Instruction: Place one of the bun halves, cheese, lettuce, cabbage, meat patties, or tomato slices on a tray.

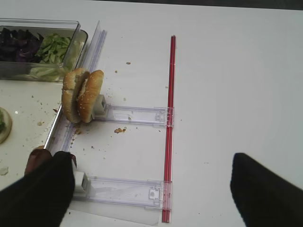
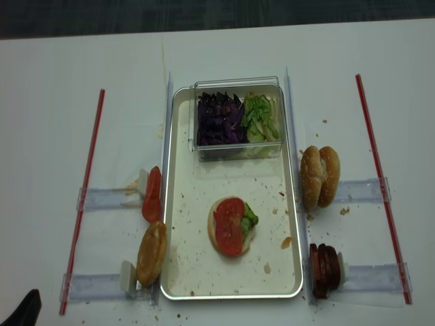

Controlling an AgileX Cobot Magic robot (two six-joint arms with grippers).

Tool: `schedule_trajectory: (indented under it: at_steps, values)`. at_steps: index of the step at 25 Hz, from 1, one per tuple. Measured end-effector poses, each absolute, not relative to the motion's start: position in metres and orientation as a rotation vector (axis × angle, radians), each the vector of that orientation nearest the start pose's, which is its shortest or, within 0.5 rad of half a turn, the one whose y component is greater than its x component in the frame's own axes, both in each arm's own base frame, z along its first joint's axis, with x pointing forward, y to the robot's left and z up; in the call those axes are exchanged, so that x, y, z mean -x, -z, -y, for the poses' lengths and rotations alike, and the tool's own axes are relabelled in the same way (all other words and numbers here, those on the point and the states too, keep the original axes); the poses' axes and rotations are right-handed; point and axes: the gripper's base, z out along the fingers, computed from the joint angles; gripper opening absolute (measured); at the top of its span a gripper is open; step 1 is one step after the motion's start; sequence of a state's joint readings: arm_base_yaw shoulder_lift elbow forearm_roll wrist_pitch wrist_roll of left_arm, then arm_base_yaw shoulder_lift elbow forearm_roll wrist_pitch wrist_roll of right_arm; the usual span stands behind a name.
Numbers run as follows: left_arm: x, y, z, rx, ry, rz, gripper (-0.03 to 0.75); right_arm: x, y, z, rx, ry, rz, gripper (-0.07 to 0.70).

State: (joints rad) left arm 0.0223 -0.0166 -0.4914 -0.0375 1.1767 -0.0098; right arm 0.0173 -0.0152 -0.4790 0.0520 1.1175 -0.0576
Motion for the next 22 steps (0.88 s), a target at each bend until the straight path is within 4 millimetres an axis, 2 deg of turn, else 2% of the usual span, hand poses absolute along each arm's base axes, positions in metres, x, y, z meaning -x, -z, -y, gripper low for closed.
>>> schedule_trajectory:
  at_steps: [22]
  values:
    - [0.0117, -0.2657, 0.0034, 0.030, 0.038, -2.152, 0.546, 0.0074, -0.2669, -0.0041, 0.083, -0.039, -2.104, 0.690]
